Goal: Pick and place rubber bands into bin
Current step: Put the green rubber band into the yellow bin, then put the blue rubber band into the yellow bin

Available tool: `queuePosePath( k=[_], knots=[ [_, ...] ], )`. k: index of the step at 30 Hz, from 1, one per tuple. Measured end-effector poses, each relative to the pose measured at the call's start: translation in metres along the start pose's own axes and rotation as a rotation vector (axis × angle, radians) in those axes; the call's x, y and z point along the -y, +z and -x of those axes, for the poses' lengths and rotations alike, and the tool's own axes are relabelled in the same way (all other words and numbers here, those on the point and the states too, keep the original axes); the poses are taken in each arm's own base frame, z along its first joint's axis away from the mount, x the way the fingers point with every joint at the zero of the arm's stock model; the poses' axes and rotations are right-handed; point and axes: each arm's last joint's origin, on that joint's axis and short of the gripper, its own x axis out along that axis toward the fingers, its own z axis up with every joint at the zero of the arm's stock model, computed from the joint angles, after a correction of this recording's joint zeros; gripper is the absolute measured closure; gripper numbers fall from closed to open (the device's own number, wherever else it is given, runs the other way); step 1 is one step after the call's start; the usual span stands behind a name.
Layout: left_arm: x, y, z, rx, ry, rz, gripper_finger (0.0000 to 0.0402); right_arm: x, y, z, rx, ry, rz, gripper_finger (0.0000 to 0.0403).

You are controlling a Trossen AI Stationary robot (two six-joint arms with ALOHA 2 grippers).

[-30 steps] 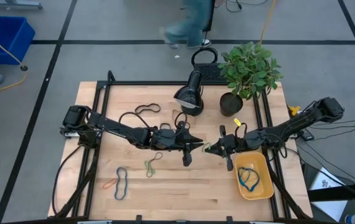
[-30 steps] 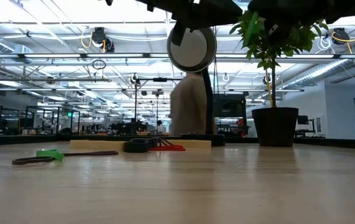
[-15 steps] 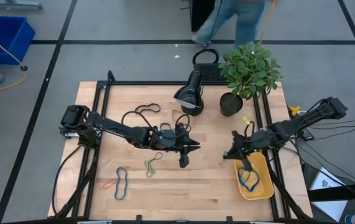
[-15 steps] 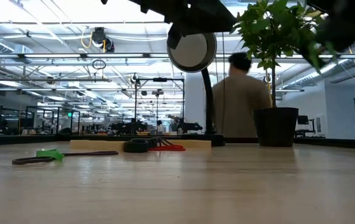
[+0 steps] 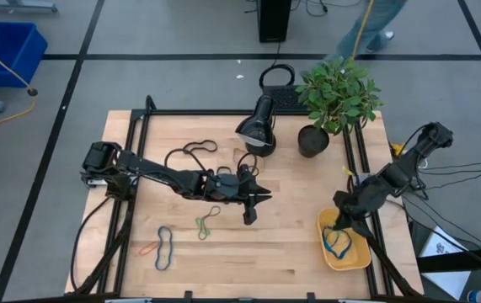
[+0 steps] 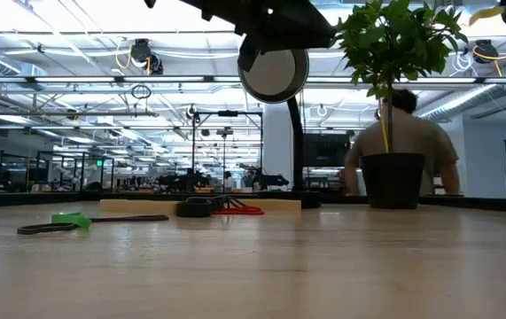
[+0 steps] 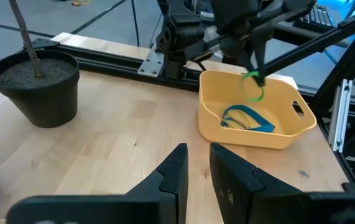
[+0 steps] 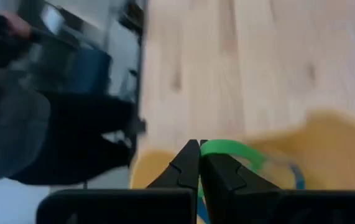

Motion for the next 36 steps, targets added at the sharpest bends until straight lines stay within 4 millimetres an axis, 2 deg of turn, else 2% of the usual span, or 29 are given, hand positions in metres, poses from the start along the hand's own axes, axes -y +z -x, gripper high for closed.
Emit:
queuePosePath(
  k=[7,22,31,36],
  knots=[
    [0.0,0.0,0.0,0.0,0.002,-0.001,0.033,0.014,-0.018,-0.007,-0.187,-0.235,-0.079,0.0403],
    [0.0,0.0,0.0,0.0,0.002,-0.001,0.033,0.018,-0.02,-0.03,-0.245,-0.425,-0.035,0.04],
    [0.0,0.0,0.0,-0.001,0.002,0.0,0.033,0.015,-0.019,-0.032,-0.242,-0.393,-0.058,0.0366],
    [0.0,0.0,0.0,-0.002,0.002,-0.001,0.033,0.015,-0.019,-0.032,-0.243,-0.397,-0.064,0.0318]
  ],
)
